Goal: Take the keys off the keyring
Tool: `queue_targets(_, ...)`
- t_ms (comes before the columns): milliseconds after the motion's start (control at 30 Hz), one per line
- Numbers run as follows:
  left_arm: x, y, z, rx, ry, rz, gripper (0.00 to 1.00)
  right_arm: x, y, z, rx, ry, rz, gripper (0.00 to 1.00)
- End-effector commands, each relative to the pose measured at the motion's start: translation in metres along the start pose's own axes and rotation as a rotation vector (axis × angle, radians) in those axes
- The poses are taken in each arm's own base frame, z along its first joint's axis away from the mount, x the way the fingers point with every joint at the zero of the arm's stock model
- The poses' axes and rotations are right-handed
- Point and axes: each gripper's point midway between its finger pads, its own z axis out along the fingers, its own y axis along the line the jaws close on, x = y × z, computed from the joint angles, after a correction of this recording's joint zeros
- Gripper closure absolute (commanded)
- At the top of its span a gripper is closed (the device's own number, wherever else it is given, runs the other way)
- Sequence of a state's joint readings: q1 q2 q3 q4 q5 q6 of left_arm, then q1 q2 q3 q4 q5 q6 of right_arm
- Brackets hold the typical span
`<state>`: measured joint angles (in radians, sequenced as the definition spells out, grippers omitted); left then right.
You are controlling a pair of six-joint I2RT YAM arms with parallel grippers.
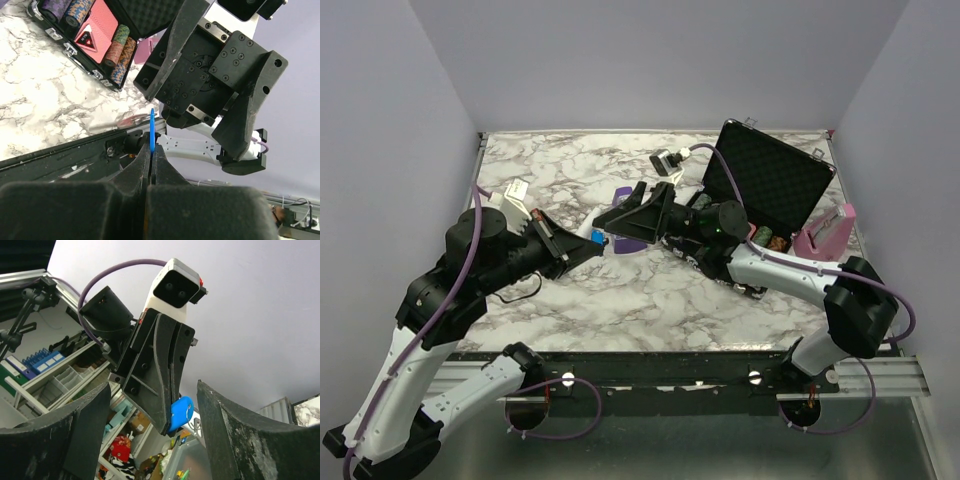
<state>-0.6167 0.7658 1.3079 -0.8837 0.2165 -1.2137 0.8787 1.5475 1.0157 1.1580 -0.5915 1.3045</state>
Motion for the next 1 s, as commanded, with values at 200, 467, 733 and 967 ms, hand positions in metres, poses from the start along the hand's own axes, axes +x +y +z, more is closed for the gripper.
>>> queue_targets(200,-0.008,-0.015,-0.014,0.034,-0.043,-0.049,1.0,0.008,0.006,0.015,-0.029,0.02,-0.03,0.27)
queue_targets(467,-0.01,-0.019,-0.014,0.052,-0.056,-0.05,1.0,0.015,0.0,0.017,-0.009,0.042,-0.021,0.3)
queue_targets(733,-0.014,-0.026,-0.02,0.074,-0.079,-0.048,1.0,0.019,-0.005,0.014,0.004,0.049,-0.01,0.31)
queue_targets(967,-0.018,-0.025,-0.019,0.069,-0.097,-0.054,1.0,0.02,-0.004,0.014,0.004,0.054,-0.008,0.34)
